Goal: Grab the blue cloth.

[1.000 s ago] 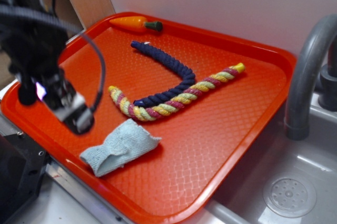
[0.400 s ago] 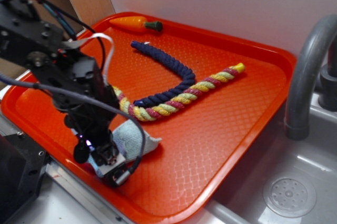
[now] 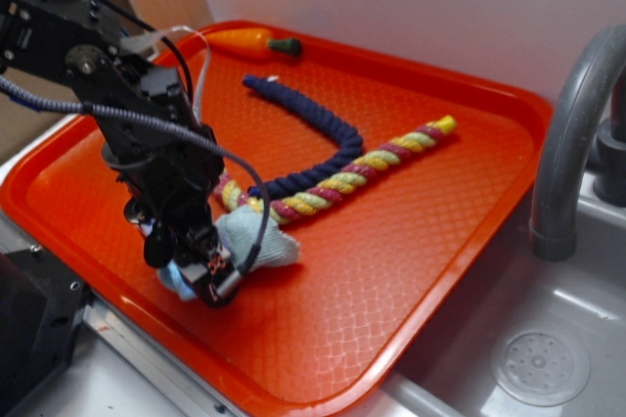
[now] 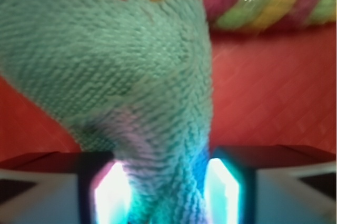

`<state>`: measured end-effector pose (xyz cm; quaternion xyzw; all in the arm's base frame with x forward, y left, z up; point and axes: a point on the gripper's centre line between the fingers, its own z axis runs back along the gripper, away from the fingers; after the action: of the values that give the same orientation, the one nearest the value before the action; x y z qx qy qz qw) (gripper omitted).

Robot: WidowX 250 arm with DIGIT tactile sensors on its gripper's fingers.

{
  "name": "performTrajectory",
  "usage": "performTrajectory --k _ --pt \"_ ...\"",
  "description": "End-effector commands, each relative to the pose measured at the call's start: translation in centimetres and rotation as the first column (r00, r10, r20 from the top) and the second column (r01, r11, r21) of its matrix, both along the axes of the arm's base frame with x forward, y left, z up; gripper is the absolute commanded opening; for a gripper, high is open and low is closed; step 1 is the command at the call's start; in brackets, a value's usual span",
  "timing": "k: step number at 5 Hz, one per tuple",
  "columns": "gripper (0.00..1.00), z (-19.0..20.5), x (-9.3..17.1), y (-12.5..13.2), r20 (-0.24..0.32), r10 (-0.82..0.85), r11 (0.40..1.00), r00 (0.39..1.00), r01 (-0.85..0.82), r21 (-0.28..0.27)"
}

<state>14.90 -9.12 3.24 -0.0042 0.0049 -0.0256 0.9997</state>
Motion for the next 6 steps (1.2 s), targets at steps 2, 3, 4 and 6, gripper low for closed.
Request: performTrajectory --k 2,3,4,6 --pt "0.0 11.4 5.1 5.6 0.149 0.252 0.962 0.956 -0.231 -0.146" --pt "0.0 16.0 7.1 11.6 0.153 0.424 0.888 0.893 -0.377 -0.264" --pt "0.0 20.6 7.1 14.1 0.114 0.502 0.837 0.857 -0.449 -0.311" --pt "0.0 20.4 4.2 11.9 0.244 0.48 0.877 0.843 -0.451 -0.168"
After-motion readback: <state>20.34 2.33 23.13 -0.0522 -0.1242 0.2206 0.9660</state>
